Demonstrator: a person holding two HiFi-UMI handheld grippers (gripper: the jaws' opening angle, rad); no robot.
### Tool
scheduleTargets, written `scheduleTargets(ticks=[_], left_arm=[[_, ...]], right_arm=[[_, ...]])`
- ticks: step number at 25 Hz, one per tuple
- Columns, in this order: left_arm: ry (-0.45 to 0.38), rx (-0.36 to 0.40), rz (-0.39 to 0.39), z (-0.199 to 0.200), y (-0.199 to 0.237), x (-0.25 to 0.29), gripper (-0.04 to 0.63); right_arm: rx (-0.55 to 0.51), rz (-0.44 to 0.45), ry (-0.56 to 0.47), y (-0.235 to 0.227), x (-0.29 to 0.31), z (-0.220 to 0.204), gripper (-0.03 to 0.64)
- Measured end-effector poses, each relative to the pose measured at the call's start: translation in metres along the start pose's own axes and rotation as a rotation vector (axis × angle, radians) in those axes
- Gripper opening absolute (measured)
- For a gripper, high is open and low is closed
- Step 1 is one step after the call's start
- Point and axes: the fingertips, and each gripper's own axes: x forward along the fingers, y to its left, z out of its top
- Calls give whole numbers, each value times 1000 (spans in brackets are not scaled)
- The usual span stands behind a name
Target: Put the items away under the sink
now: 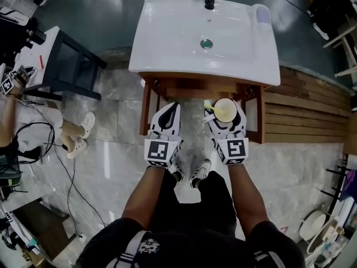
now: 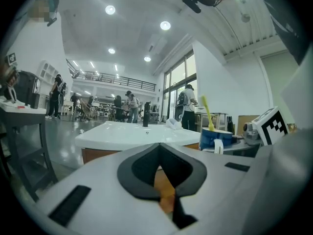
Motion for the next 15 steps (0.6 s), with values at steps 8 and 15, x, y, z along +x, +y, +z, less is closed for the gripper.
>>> scheduleTargets(ticks=[8,15], left_arm=[[-56,30,-21,-109,18,40,3],[-68,-3,-14,-218,37,78,3]], right_arm=[[-45,14,-38,-2,36,-103,394],[-63,-2,-32,-11,76,-201,394]])
